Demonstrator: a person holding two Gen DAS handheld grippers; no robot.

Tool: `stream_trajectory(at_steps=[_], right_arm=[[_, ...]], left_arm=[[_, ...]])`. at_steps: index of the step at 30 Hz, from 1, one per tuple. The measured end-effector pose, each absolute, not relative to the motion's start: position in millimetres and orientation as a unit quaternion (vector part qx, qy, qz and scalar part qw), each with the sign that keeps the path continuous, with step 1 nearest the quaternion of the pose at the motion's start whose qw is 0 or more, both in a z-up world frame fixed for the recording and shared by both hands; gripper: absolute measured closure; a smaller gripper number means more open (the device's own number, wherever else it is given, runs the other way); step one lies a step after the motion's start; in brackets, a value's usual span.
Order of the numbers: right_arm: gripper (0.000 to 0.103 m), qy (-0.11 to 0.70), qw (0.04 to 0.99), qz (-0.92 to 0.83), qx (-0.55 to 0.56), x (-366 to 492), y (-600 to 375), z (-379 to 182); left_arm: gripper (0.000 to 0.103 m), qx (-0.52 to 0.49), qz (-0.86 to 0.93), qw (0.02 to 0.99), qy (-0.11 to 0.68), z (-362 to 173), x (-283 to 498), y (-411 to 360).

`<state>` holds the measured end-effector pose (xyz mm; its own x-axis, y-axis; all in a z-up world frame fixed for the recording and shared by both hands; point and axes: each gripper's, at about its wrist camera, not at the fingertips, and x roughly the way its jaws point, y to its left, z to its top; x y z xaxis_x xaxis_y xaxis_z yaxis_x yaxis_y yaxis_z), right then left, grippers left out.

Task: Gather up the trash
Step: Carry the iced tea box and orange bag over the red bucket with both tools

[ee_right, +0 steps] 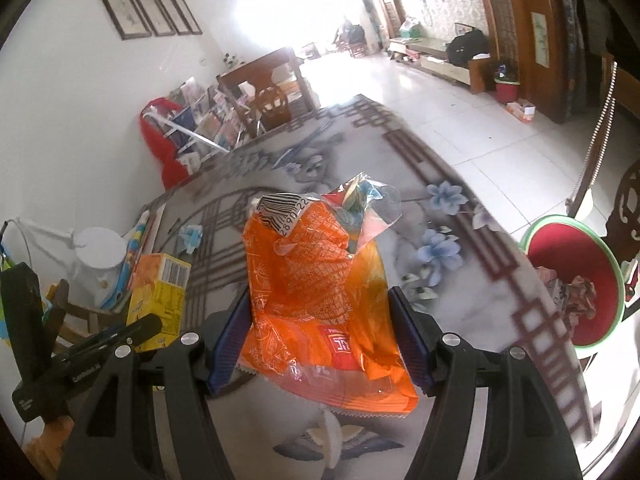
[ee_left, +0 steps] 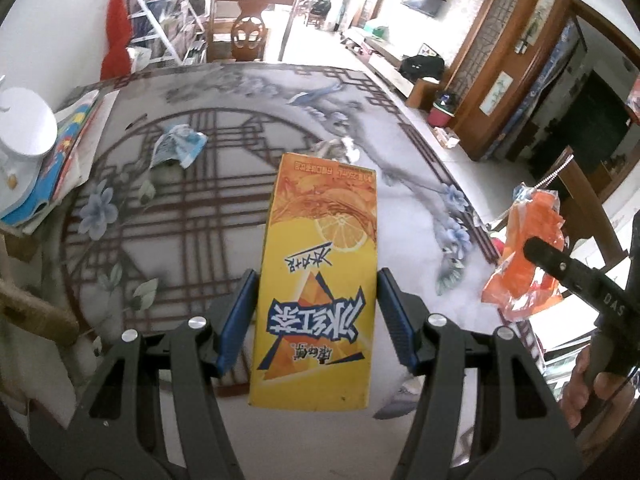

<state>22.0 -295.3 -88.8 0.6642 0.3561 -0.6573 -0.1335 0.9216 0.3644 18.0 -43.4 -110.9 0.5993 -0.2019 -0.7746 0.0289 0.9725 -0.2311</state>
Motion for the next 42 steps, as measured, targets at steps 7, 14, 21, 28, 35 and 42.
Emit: stream_trajectory(at_steps=[7, 14, 21, 28, 35, 42], right_arm=[[0.038, 0.385, 0.901, 0.126, 0.156, 20, -319, -93], [0.038, 0.389, 0.900, 0.124, 0.153, 24, -345, -96], [0.037, 0.385, 0.902, 0.122, 0.157, 34, -380, -92], [0.036, 0.376, 0.906, 0.114, 0.157, 39, -419, -87], [0.036, 0.370, 0.908, 0.092, 0.176, 41, -468, -90], [0.036, 0.364, 0.908, 0.056, 0.199, 36, -516, -94]], left_arm=[[0.045, -0.087, -0.072, 0.892, 0.437, -104, 20, -71], [0.045, -0.079, -0.074, 0.894, 0.435, -100, 27, -103], [0.045, -0.081, -0.078, 0.896, 0.430, -96, 36, -138], [0.045, -0.078, -0.090, 0.899, 0.421, -88, 49, -183], [0.045, -0.058, -0.113, 0.900, 0.416, -79, 61, -232], [0.045, -0.032, -0.150, 0.899, 0.410, -70, 70, -283]])
